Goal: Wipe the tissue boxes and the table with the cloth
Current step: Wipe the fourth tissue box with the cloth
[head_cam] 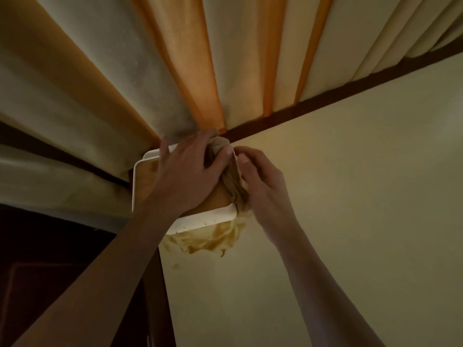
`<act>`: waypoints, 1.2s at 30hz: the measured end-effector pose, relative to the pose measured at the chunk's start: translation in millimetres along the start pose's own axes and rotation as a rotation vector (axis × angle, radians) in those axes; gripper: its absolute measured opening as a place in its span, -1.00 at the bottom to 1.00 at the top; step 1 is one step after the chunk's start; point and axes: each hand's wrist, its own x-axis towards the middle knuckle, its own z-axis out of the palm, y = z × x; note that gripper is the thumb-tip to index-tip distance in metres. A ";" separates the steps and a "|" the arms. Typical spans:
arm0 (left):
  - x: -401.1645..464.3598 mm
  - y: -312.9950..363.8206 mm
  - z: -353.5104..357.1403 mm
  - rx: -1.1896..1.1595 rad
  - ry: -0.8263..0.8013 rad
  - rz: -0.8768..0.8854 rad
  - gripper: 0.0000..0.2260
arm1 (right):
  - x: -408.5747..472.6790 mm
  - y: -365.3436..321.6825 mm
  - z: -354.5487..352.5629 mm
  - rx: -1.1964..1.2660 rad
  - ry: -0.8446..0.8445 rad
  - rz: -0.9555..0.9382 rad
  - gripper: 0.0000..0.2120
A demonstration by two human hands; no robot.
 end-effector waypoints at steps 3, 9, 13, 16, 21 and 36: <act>-0.4 -3.3 -0.6 -0.012 0.007 0.054 -0.55 | -3.1 11.4 19.2 0.068 -0.109 0.008 -0.63; -3.5 4.4 5.0 0.119 0.108 -0.147 -0.38 | -7.6 35.0 30.3 0.124 -0.108 0.090 -0.50; 2.3 0.2 9.5 0.181 -0.008 -0.182 -0.27 | -31.0 35.0 34.1 0.152 -0.086 0.121 -0.51; 0.8 -0.8 7.9 0.150 0.012 -0.156 -0.31 | -50.1 35.5 33.6 0.171 -0.076 0.126 -0.54; 2.2 -0.6 8.9 0.132 0.018 -0.134 -0.38 | -31.8 32.9 30.3 0.113 -0.146 0.097 -0.56; 5.9 0.6 9.2 0.122 0.026 -0.101 -0.33 | 23.4 24.9 25.7 -0.093 -0.293 0.111 -0.50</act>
